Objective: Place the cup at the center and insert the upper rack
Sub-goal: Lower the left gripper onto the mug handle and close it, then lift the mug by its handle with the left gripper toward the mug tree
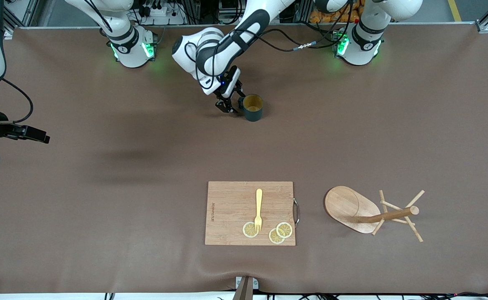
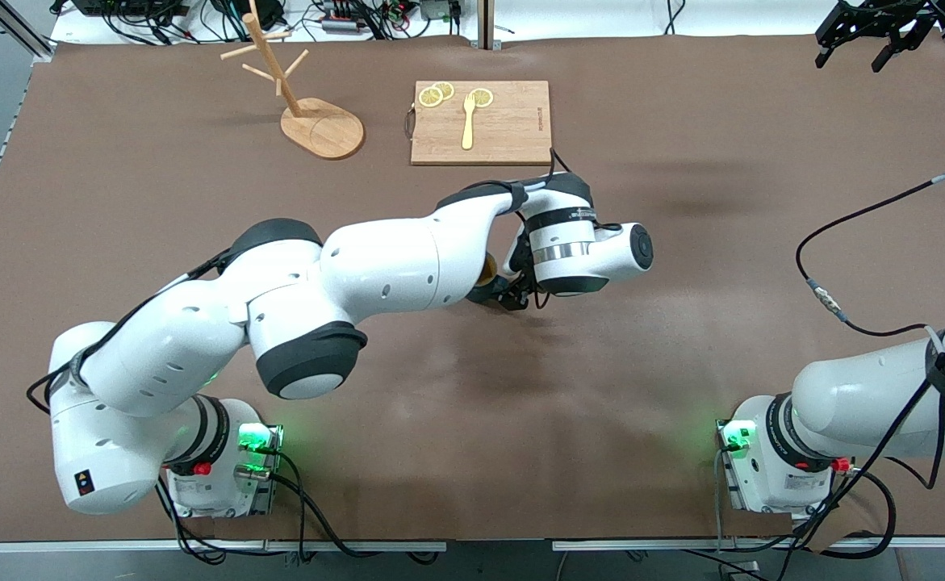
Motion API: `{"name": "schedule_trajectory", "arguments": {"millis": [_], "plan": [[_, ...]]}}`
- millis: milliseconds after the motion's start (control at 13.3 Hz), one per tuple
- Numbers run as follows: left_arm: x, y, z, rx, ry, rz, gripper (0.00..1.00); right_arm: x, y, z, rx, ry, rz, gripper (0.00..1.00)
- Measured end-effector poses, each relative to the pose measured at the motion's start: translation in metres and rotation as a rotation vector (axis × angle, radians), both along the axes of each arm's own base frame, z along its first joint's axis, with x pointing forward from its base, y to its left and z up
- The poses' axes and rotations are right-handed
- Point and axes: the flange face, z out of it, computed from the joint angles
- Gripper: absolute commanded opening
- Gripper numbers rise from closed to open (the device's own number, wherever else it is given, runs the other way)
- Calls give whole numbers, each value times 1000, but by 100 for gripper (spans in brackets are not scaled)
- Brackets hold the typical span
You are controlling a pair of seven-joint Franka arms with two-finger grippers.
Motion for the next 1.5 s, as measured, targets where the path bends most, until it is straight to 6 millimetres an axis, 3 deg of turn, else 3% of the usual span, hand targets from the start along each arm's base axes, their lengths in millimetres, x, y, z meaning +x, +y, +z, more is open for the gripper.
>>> {"name": "schedule_trajectory", "arguments": {"millis": [526, 677, 978, 1203, 1504], "plan": [[0, -1, 1, -2, 1, 0, 7, 3, 12, 9, -1, -12, 16, 100], [0, -2, 2, -7, 3, 0, 1, 3, 13, 10, -1, -13, 17, 100], [8, -5, 13, -32, 0, 11, 0, 3, 15, 10, -1, -13, 20, 100], [24, -10, 50, -103, -12, 21, 0, 3, 15, 10, -1, -13, 21, 100], [71, -5, 125, -264, -20, 37, 0, 4, 16, 11, -1, -14, 23, 100]]}}
